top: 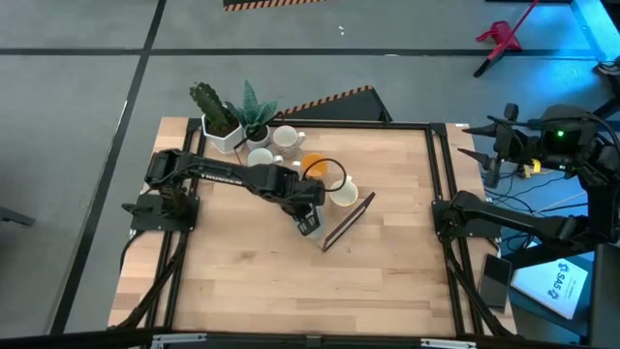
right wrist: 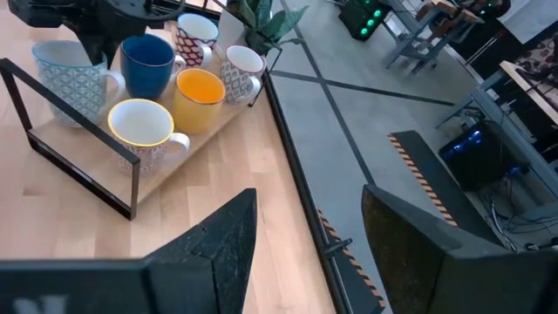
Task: Place coffee mugs
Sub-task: Put the green mug on the shelf
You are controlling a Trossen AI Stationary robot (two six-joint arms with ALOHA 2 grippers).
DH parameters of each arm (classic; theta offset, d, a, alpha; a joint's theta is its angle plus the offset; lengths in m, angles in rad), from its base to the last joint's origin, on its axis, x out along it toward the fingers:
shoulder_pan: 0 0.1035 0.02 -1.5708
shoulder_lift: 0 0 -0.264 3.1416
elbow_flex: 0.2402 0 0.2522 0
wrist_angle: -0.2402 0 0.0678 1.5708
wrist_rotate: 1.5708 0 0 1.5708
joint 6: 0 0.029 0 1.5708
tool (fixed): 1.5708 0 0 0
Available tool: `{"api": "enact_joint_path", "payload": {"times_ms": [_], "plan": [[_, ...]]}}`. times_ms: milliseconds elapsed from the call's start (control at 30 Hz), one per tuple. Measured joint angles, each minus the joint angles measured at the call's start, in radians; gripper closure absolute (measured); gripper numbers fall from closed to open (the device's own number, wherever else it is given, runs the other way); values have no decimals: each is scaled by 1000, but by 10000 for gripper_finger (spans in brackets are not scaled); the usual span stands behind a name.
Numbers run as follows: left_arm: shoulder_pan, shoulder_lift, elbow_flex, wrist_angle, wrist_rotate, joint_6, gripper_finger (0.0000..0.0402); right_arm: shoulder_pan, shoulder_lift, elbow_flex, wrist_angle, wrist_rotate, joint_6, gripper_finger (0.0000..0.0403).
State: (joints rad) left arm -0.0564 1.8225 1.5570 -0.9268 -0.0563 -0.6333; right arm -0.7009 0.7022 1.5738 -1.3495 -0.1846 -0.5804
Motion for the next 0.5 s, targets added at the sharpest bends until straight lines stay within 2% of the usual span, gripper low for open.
{"api": "enact_joint_path", "payload": {"times_ms": [500], "plan": [[18,9,0,27,-34,-8,385,0,0,0,1,0,0,207]]}}
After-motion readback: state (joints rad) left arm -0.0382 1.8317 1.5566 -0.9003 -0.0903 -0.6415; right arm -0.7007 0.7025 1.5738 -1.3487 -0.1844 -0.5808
